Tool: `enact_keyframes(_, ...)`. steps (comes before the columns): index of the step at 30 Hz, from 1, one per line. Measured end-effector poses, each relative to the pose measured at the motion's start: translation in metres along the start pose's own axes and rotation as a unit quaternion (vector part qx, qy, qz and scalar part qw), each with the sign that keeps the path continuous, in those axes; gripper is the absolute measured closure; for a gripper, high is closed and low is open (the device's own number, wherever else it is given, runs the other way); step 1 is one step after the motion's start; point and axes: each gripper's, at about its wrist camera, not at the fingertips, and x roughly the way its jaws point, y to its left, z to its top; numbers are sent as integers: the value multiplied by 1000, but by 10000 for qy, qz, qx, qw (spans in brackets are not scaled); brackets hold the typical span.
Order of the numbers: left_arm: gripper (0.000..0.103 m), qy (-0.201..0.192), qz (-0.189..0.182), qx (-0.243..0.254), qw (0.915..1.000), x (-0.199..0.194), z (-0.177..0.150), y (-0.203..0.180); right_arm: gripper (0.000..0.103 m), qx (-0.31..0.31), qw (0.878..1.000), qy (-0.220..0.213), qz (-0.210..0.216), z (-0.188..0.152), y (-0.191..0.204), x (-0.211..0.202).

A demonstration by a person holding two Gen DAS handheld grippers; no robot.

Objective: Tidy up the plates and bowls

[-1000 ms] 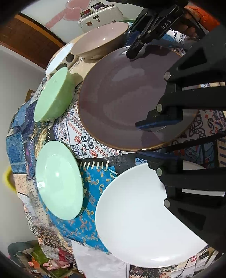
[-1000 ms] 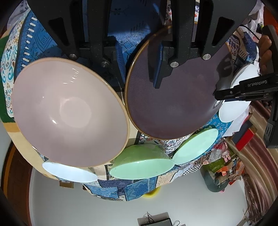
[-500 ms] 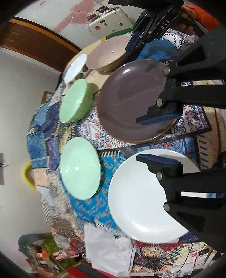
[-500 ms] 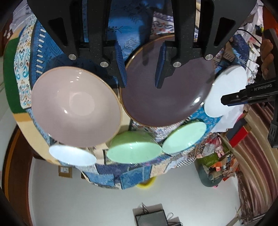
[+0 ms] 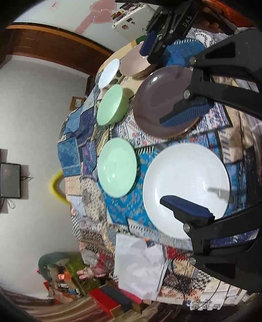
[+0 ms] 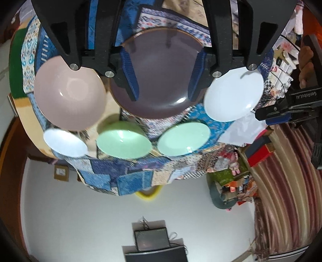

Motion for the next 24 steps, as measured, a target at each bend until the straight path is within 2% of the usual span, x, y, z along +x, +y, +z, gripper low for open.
enact_keyframes(4, 26, -71, 177, -96, 9998, -5, -5, 18, 52, -153, 9998, -21, 134, 5, 16, 8)
enact_keyframes(9, 25, -31, 346, -316, 9989, -4, -13, 44, 51, -340, 9989, 74, 321, 9, 36, 23)
enact_keyframes(16, 25, 178, 534, -613, 9965, 12, -25, 80, 49, -545, 9967, 270, 532, 10, 62, 49)
enact_keyframes(24, 25, 483, 610, -794, 9938, 42, -41, 112, 49, -713, 9931, 687, 633, 6, 82, 89)
